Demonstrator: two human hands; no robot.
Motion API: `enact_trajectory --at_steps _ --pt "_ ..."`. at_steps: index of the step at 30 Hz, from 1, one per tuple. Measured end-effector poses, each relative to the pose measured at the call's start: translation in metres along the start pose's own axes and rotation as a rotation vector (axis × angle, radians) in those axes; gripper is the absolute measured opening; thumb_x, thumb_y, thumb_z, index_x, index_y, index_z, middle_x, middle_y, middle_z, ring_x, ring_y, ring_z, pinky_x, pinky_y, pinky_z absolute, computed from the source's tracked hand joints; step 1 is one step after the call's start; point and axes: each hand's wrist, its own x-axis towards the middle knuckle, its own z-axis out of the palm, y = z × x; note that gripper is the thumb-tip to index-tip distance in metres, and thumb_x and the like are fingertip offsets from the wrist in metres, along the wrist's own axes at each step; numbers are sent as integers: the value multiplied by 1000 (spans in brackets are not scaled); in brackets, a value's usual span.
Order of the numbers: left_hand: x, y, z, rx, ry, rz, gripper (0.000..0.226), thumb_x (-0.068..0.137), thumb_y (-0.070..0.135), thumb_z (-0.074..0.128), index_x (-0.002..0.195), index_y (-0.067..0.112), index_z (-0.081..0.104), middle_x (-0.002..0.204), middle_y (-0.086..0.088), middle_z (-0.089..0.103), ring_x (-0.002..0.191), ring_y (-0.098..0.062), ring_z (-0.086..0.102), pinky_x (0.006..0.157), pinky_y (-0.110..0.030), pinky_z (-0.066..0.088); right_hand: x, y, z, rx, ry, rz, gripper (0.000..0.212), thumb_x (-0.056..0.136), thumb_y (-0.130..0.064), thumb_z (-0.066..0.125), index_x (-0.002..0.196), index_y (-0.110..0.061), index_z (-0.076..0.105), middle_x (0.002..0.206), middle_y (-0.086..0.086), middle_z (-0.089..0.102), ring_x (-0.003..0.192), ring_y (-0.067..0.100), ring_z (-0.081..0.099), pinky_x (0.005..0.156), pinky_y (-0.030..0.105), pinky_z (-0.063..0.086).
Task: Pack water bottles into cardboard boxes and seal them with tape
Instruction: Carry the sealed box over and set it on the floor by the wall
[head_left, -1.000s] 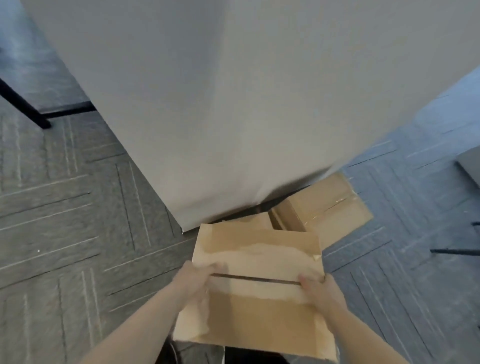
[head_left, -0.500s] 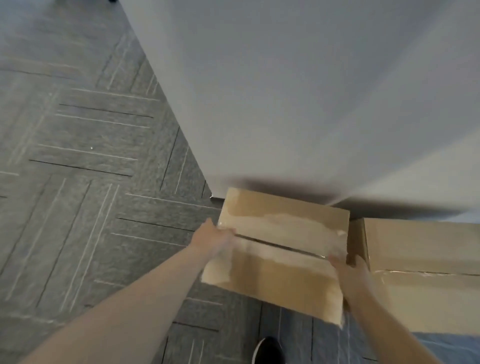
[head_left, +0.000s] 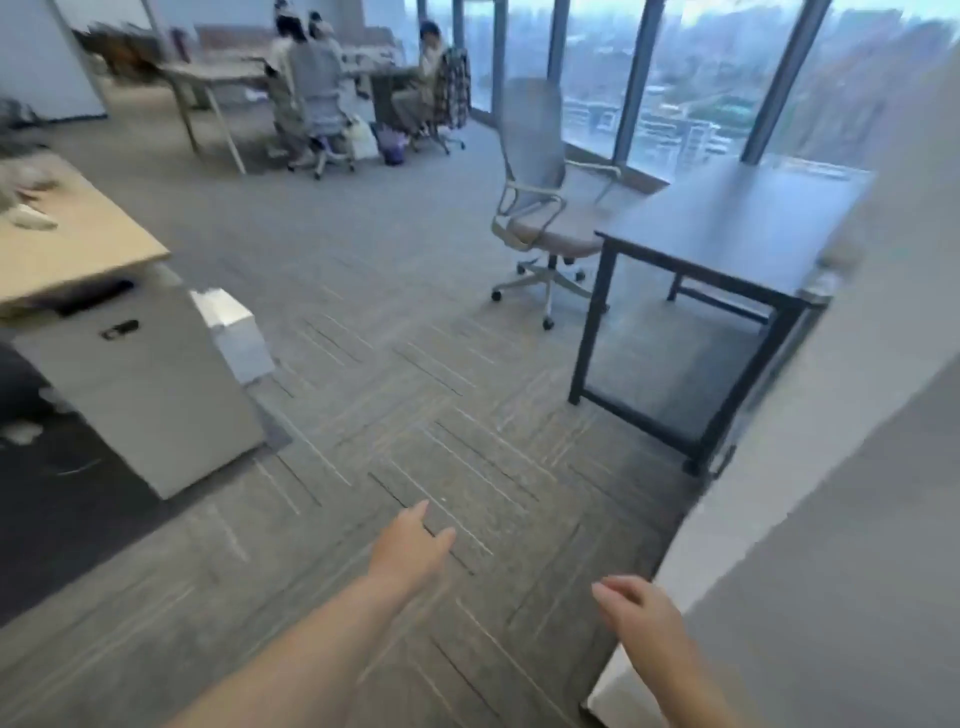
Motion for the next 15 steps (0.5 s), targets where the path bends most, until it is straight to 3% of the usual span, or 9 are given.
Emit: enact_trajectory --at_steps 3,5,7,9,11,15 --pt "2 4 -161 -22 176 15 61 95 35 54 148 14 33 149 -8 41 134 -23 42 106 -28 35 -19 -166 67 -45 -178 -218 15 89 -29 61 100 -18 64 94 0 67 88 15 62 75 28 49" --pt "4 -5 -270 -44 286 10 59 95 35 53 148 15 34 140 -11 51 123 -24 53 96 -28 41 -32 -263 124 -48 -234 -322 12 90 -26 60 93 -16 66 85 2 68 81 17 63 72 29 48" --pt "8 -27 -379 -83 394 -1 57 97 33 51 148 14 33 144 -10 47 126 -24 49 99 -29 40 -45 -353 195 -30 -293 -422 12 89 -22 60 85 -12 68 75 3 67 71 19 62 69 31 47" --pt "10 -58 -476 -99 484 -12 55 96 34 50 146 16 37 149 -5 41 131 -25 43 102 -28 38 -60 -426 265 -37 -358 -467 15 87 -17 60 76 -10 66 66 4 64 65 20 59 61 29 43" --pt "12 -97 -561 -111 585 -29 50 95 32 50 142 16 42 144 -4 45 128 -26 47 96 -27 40 -80 -488 336 -40 -410 -509 18 85 -15 59 67 -10 61 61 4 60 60 19 55 56 26 39" --pt "15 -170 -687 -212 721 -175 49 96 27 52 143 16 42 149 -7 39 134 -28 38 104 -33 34 -111 -566 460 -80 -509 -551 16 83 -13 54 68 -11 59 65 8 57 59 19 52 57 29 40"
